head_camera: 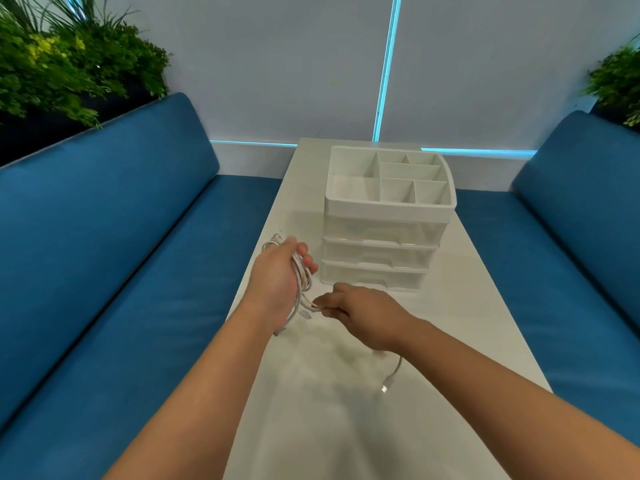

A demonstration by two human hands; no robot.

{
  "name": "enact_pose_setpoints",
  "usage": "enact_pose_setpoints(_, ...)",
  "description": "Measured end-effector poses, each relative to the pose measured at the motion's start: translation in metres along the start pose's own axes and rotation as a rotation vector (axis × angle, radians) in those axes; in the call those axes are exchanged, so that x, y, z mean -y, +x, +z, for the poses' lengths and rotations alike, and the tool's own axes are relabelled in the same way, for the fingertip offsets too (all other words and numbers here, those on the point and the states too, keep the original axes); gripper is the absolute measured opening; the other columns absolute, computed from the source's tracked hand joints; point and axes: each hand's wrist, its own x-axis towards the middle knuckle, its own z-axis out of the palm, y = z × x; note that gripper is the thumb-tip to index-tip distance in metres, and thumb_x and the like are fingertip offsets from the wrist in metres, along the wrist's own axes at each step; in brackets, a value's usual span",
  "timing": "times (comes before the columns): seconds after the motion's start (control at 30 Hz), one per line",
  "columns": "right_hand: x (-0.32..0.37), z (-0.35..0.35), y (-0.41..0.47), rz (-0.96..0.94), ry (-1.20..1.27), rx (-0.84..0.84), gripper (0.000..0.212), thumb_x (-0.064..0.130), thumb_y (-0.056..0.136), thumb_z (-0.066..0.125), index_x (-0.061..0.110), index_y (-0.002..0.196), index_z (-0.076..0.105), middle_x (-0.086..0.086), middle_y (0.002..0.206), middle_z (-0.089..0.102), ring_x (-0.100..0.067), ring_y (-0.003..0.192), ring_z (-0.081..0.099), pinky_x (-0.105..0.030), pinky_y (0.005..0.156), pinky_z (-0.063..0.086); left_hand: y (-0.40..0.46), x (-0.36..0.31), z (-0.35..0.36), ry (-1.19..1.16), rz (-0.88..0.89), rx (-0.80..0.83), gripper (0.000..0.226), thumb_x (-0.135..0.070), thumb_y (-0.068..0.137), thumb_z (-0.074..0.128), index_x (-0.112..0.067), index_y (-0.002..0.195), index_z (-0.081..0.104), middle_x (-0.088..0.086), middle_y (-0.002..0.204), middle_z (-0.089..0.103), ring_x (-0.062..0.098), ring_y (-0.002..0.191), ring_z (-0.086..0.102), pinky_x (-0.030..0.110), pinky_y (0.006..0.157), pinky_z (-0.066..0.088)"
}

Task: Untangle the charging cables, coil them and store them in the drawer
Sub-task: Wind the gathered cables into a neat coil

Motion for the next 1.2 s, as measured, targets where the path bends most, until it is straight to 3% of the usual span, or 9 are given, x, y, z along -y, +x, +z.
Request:
enact_pose_setpoints(0.13,0.015,-0.012,-0.002,-0.177,-0.118,0.008,0.03,0.035,0.101,0.043,0.032,0.123,0.062,0.011,0.123,0.059,-0.019,0.099,0.06,-0.037,0.079,0.051,-0.003,0.011,0.01,0.405,0.009,0.004,0.029,-0.028,0.103,0.04,-0.017,0.08,0.052,-0.001,0.07,0.063,0.022,0.077,0.06,0.041,0.079,0.046)
enact_pose_setpoints(0.33,0.014,-0.02,-0.004,-0.247,0.052,-0.074,0.033,0.008,0.088,0.055,0.018,0.118,0.066,0.007,0.122,0.062,-0.013,0.097,0.061,-0.014,0.073,0.041,-0.007,0.011,0.009,0.633,0.026,0.062,0.027,-0.028,0.105,0.038,-0.013,0.086,0.048,0.004,0.073,0.056,0.014,0.061,0.055,0.03,0.063,0.045)
enact_pose_setpoints(0.5,0.014,-0.024,-0.002,-0.268,0.129,-0.149,0.022,0.01,0.089,0.064,0.016,0.11,0.065,0.009,0.112,0.064,-0.013,0.095,0.063,-0.034,0.079,0.052,-0.008,0.009,0.01,0.665,0.034,0.1,0.028,-0.027,0.105,0.039,-0.017,0.078,0.041,0.0,0.075,0.05,0.015,0.074,0.053,0.031,0.069,0.042)
enact_pose_setpoints(0.6,0.015,-0.03,-0.006,-0.268,0.123,-0.121,0.018,0.023,0.089,0.069,0.017,0.106,0.066,0.009,0.106,0.067,-0.009,0.092,0.063,-0.033,0.079,0.052,-0.012,0.006,0.011,0.758,0.023,0.186,0.05,-0.052,0.104,0.027,-0.017,0.075,0.046,0.002,0.074,0.055,0.018,0.08,0.058,0.033,0.08,0.045)
enact_pose_setpoints(0.8,0.014,-0.061,-0.014,-0.139,0.005,0.093,0.019,0.046,0.088,0.065,0.03,0.079,0.06,0.013,0.072,0.062,-0.001,0.068,0.059,-0.021,0.067,0.049,-0.023,0.006,0.006,1.079,-0.071,0.441,0.088,-0.092,0.066,-0.003,-0.026,0.05,0.053,-0.002,0.054,0.046,0.016,0.052,0.04,0.031,0.061,0.039)
enact_pose_setpoints(0.93,0.0,-0.08,-0.018,-0.089,-0.193,0.092,0.034,0.055,0.095,0.045,0.031,0.071,0.044,0.006,0.067,0.055,-0.007,0.061,0.049,-0.029,0.06,0.041,-0.017,-0.004,0.001,1.01,-0.267,0.653,0.11,-0.1,0.066,0.017,-0.005,0.087,0.069,-0.002,0.058,0.036,0.014,0.049,0.028,0.026,0.049,0.028)
enact_pose_setpoints(1.03,-0.009,-0.091,-0.015,-0.081,0.143,0.081,0.027,0.048,0.095,0.053,0.027,0.078,0.06,-0.004,0.075,0.062,-0.018,0.069,0.056,-0.036,0.066,0.046,-0.02,-0.012,0.004,0.91,-0.224,0.798,0.062,-0.069,0.077,0.061,-0.008,0.078,0.068,-0.001,0.053,0.028,0.012,0.041,0.023,0.022,0.043,0.026)
enact_pose_setpoints(1.1,-0.015,-0.097,-0.012,-0.087,0.353,0.036,0.021,0.038,0.095,0.058,0.021,0.089,0.07,-0.012,0.083,0.067,-0.027,0.077,0.058,-0.04,0.074,0.049,-0.021,-0.014,0.007,0.793,-0.211,0.786,0.056,-0.064,0.086,0.061,-0.01,0.071,0.061,-0.004,0.047,0.025,0.01,0.037,0.02,0.021,0.041,0.026)
enact_pose_setpoints(1.2,-0.019,-0.103,-0.009,-0.112,0.466,-0.019,0.018,0.027,0.096,0.058,0.019,0.099,0.073,-0.004,0.09,0.071,-0.009,0.078,0.06,-0.026,0.078,0.05,-0.02,-0.02,0.012,0.606,-0.233,0.696,0.054,-0.066,0.082,0.048,-0.016,0.062,0.052,-0.005,0.046,0.021,0.008,0.034,0.016,0.021,0.04,0.027)
